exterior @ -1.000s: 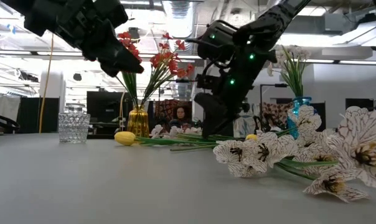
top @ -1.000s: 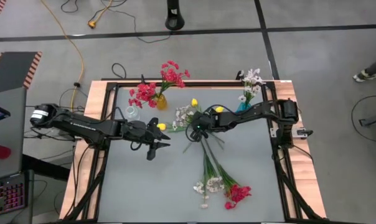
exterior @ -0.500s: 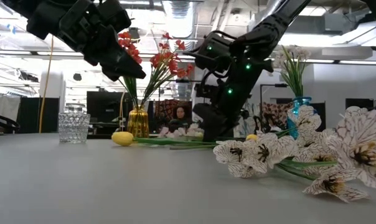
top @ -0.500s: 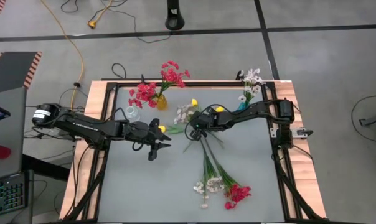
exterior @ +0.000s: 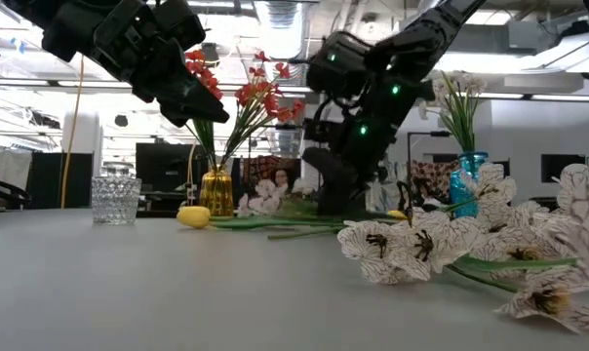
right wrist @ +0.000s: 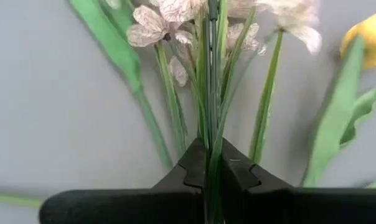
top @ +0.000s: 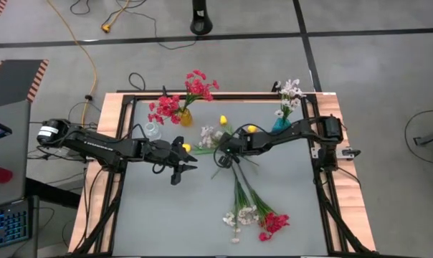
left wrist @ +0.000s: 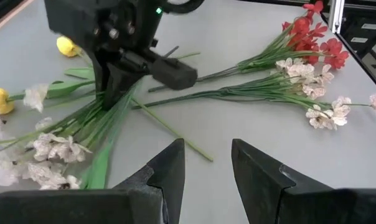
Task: Sort flowers into vase by color
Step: Put the top white flowers into the blue vase
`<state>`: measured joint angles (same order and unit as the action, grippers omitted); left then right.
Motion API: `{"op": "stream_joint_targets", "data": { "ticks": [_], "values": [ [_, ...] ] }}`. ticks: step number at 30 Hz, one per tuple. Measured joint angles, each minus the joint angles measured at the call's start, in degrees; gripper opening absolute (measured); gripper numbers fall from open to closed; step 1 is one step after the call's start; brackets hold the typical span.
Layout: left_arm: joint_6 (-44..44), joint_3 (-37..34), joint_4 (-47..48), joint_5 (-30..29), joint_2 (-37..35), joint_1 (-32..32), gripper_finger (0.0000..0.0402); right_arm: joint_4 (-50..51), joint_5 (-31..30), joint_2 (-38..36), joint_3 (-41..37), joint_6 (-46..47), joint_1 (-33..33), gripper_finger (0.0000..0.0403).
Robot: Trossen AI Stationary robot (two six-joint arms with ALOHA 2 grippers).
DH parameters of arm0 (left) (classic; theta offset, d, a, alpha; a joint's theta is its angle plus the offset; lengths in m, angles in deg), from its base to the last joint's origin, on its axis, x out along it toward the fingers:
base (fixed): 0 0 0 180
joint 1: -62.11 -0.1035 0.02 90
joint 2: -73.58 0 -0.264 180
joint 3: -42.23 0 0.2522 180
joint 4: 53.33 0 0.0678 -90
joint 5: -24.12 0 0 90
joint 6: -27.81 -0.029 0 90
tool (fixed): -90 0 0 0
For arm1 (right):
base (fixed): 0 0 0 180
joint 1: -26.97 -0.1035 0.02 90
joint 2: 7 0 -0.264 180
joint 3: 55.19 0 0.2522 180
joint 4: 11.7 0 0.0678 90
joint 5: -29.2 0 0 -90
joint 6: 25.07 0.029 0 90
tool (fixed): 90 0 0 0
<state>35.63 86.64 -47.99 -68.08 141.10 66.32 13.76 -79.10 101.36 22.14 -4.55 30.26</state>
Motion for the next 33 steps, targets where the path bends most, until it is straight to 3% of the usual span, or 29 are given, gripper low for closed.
{"op": "stream_joint_targets", "data": {
  "ticks": [12, 16, 24, 33],
  "values": [
    [0.0, 0.0, -0.2, -0.1, 0.0, 0.0, 0.0119, 0.1, -1.7, -13.0, 0.0, -0.1, -2.4, 0.0053],
    [0.0, 0.0, -0.2, -0.1, 0.0, 0.0, 0.0119, 0.3, -5.7, -17.9, 0.0, -2.0, -4.6, 0.0053],
    [0.1, 0.0, -1.5, -0.1, 0.0, 0.0, 0.0119, 2.3, -20.2, -27.8, 0.0, -6.0, -13.2, 0.0054],
    [0.2, 0.0, -3.2, -0.2, 0.0, 0.0, 0.0119, 8.9, -46.6, -35.2, -0.1, -7.5, -26.3, 0.0054]
  ]
}}
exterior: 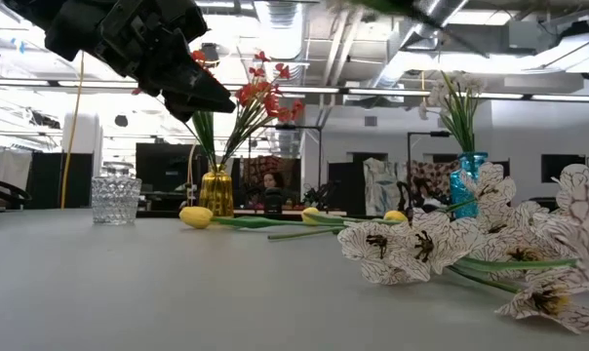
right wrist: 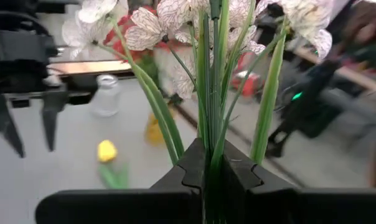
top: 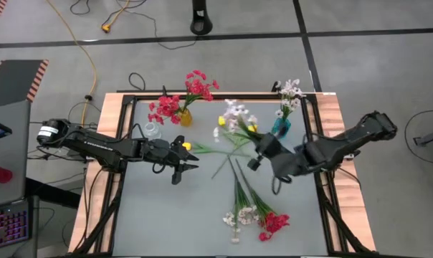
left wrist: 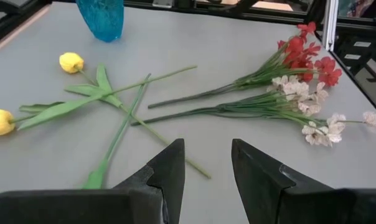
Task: Sort flowers into vase by color
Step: Put the top white flowers into the blue vase
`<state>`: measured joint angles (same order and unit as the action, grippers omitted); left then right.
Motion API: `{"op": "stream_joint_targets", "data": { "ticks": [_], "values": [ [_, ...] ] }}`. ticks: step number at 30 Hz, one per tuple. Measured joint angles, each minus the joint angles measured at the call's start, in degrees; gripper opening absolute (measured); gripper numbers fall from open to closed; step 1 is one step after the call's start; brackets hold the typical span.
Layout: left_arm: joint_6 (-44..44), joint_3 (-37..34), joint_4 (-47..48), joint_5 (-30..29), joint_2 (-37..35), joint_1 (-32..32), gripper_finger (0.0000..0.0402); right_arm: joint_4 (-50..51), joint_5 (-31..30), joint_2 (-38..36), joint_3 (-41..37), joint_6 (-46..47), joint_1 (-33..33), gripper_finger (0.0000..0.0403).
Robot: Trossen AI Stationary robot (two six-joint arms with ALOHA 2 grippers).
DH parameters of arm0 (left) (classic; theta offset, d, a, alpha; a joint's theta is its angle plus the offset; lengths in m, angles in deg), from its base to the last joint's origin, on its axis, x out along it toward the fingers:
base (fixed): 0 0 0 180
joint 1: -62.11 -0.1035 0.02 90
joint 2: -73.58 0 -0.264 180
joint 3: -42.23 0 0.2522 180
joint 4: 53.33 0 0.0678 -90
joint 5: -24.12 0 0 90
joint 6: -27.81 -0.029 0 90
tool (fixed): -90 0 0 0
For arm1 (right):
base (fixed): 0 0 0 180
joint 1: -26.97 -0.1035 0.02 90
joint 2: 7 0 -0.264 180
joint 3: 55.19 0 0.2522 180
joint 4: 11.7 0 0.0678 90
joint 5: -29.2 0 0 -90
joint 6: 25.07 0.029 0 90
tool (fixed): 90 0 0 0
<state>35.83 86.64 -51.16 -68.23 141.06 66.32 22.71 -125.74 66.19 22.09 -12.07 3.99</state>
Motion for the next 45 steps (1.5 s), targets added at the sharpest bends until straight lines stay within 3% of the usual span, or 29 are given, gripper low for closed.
{"op": "stream_joint_targets", "data": {
  "ticks": [5, 8, 11, 14, 18, 19, 21, 28, 36, 40, 45],
  "values": [
    [0.0, 0.0, 0.0, 0.0, 0.0, 0.0, 0.0119, 1.3, -12.0, -3.7, -4.2, 0.7, -4.7, 0.0054],
    [0.3, 0.0, 0.0, 0.0, 0.0, 0.0, 0.0119, -0.2, -13.5, -6.3, -8.2, 3.1, -5.0, 0.0054],
    [0.4, 0.0, -0.1, -0.2, 0.0, 0.0, 0.0119, -6.0, -11.0, -8.3, -12.0, 3.2, -2.9, 0.0054],
    [1.4, 0.0, -0.9, -1.6, 0.0, 0.0, 0.0119, -19.8, -0.3, -8.9, -16.5, -5.3, 1.0, 0.0054],
    [1.7, 0.0, -2.8, -2.1, 0.0, 0.0, 0.0119, -46.8, 32.7, -8.3, -22.9, -23.7, 9.2, 0.0054],
    [1.7, 0.0, -3.0, -2.2, 0.0, 0.0, 0.0119, -50.7, 38.5, -8.4, -24.0, -26.0, 11.1, 0.0054],
    [1.7, 0.0, -3.0, -2.2, 0.0, 0.0, 0.0119, -51.9, 43.3, -9.8, -24.8, -26.8, 14.2, 0.0054],
    [2.2, 0.0, -3.0, -2.9, 0.0, 0.0, 0.0119, -45.9, 43.9, -23.5, -30.2, -30.9, 17.1, 0.0054],
    [2.3, 0.0, -3.2, -4.8, 0.0, 0.0, 0.0119, -62.3, 44.1, -39.1, -45.2, -45.0, 14.8, 0.0054],
    [2.9, 0.0, -3.4, -4.8, 0.0, 0.0, 0.0119, -69.1, 43.7, -43.2, -50.8, -50.7, 16.1, 0.0054],
    [3.8, 0.0, -3.4, -4.8, 0.0, 0.0, 0.0119, -70.4, 41.1, -46.5, -54.5, -51.8, 19.8, 0.0054]
  ]
}}
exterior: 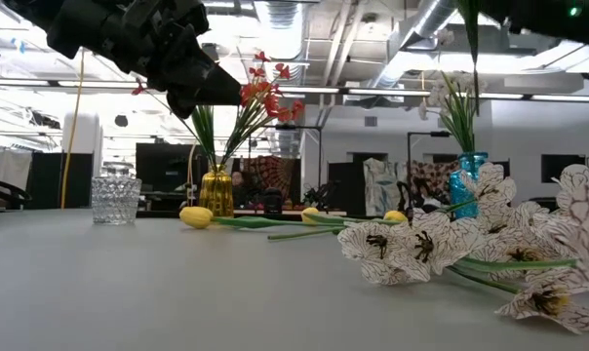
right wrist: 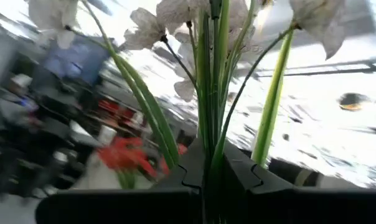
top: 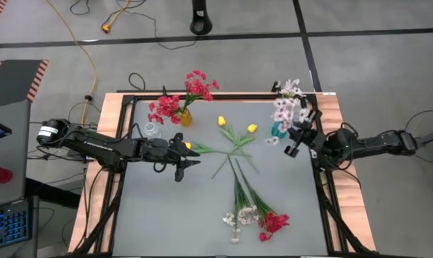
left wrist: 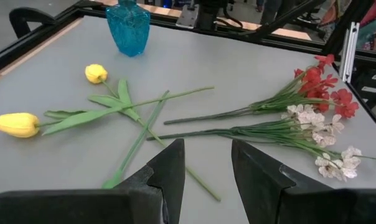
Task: Sort flowers into vase by color
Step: Put the top white flowers into the blue vase
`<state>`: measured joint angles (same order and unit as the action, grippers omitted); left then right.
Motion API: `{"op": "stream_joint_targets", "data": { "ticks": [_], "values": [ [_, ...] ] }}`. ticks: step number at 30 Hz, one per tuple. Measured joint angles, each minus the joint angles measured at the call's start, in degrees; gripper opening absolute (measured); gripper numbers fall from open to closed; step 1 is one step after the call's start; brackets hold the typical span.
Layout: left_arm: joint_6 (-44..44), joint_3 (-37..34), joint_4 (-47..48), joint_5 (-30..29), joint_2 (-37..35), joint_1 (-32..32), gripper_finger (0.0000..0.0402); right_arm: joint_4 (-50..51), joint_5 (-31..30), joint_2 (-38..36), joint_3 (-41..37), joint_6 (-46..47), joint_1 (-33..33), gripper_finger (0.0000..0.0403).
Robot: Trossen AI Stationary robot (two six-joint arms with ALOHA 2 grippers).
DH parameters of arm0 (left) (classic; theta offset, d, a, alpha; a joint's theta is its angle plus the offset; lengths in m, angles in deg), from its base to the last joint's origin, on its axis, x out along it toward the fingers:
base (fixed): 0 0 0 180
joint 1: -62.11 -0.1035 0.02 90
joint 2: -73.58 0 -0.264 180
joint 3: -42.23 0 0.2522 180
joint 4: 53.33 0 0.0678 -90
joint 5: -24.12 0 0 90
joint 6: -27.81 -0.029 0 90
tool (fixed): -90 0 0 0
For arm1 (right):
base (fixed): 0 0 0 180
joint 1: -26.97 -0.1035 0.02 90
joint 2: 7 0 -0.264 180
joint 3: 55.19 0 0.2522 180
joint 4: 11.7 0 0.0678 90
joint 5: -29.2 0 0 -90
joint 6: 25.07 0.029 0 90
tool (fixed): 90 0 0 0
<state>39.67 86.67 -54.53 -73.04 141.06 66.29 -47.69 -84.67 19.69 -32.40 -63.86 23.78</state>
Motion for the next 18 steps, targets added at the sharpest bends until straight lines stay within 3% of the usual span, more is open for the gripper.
{"op": "stream_joint_targets", "data": {
  "ticks": [9, 18],
  "values": [
    [0.0, 0.0, 0.0, -1.1, 0.0, 0.0, 0.0119, 0.2, -0.1, -0.1, -3.4, 4.8, 9.6, 0.0054],
    [0.0, 0.0, 0.0, -1.1, 0.0, 0.0, 0.0119, -2.3, 4.7, -0.1, -7.0, 7.9, 16.7, 0.0053]
  ]
}}
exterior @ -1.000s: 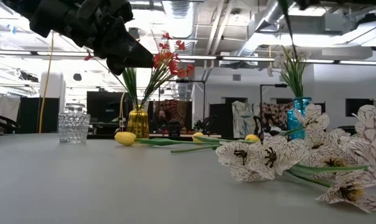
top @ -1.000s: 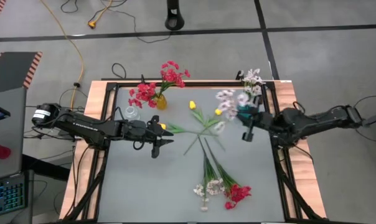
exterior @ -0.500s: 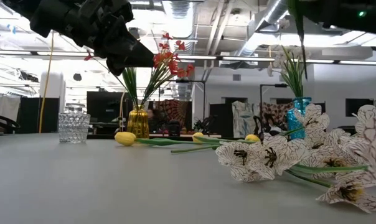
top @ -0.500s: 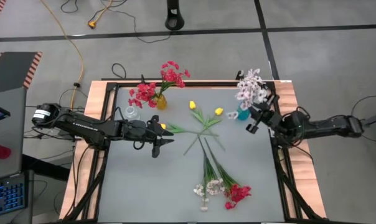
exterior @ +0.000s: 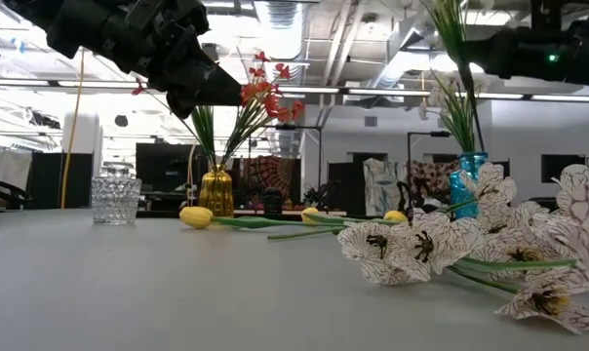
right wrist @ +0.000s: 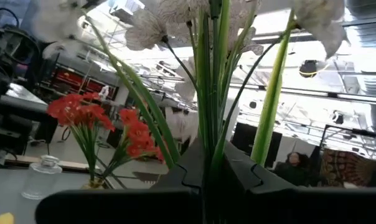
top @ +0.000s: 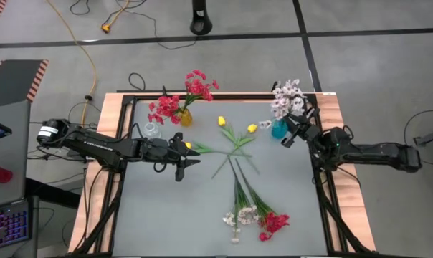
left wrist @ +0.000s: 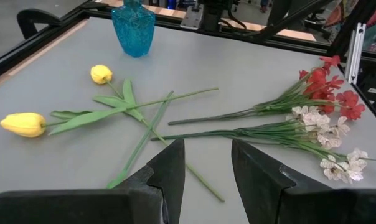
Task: Sort flowers into vase by color
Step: Put the top white flowers into the blue vase
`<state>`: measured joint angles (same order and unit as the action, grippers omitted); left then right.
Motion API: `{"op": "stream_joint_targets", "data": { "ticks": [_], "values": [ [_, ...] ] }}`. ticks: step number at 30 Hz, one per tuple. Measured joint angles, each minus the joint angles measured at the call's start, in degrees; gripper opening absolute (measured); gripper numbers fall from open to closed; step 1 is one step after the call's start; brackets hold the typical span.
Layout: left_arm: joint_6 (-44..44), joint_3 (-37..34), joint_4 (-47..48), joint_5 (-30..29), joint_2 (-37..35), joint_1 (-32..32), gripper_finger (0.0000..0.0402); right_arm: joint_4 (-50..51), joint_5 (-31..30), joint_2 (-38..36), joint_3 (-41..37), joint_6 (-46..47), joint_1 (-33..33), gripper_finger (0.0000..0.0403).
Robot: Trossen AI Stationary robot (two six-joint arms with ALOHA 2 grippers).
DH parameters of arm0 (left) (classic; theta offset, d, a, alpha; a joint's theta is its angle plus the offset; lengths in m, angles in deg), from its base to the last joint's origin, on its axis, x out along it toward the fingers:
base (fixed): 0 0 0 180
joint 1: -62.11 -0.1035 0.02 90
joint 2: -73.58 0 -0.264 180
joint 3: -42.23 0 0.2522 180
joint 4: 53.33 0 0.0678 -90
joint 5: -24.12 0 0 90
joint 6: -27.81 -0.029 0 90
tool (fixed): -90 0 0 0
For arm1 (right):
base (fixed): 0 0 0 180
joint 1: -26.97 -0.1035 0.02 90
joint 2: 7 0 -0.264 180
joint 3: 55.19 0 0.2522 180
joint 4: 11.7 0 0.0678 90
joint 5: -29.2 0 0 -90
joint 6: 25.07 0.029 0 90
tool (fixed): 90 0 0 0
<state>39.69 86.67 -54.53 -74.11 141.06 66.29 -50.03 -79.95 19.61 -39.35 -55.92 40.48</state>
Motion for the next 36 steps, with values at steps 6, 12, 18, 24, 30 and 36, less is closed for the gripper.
{"op": "stream_joint_targets", "data": {
  "ticks": [6, 12, 18, 24, 30, 36],
  "values": [
    [0.1, 0.0, 0.0, -0.1, 0.0, 0.0, 0.0119, -4.8, 3.5, 0.0, -1.6, 0.5, 2.4, 0.0053],
    [1.2, 0.0, 0.0, -0.2, 0.0, 0.0, 0.0119, -4.6, 5.9, 0.0, -1.6, 2.4, 4.4, 0.0053],
    [1.2, 0.0, 0.0, -0.2, 0.0, 0.0, 0.0119, -3.6, 6.0, 0.8, -1.7, 4.1, 5.0, 0.0053],
    [1.3, 0.0, 0.0, -0.2, 0.0, 0.0, 0.0119, -3.8, 6.0, 4.9, -1.7, 4.5, 5.0, 0.0053],
    [1.3, 0.0, 0.0, -0.2, 0.0, 0.0, 0.0119, -5.4, 5.6, 7.4, -1.7, 4.5, 5.0, 0.0053],
    [1.3, 0.0, 0.0, -0.2, 0.0, 0.0, 0.0119, -5.2, -1.6, 7.5, -1.8, 4.6, 5.0, 0.0053]
  ]
}}
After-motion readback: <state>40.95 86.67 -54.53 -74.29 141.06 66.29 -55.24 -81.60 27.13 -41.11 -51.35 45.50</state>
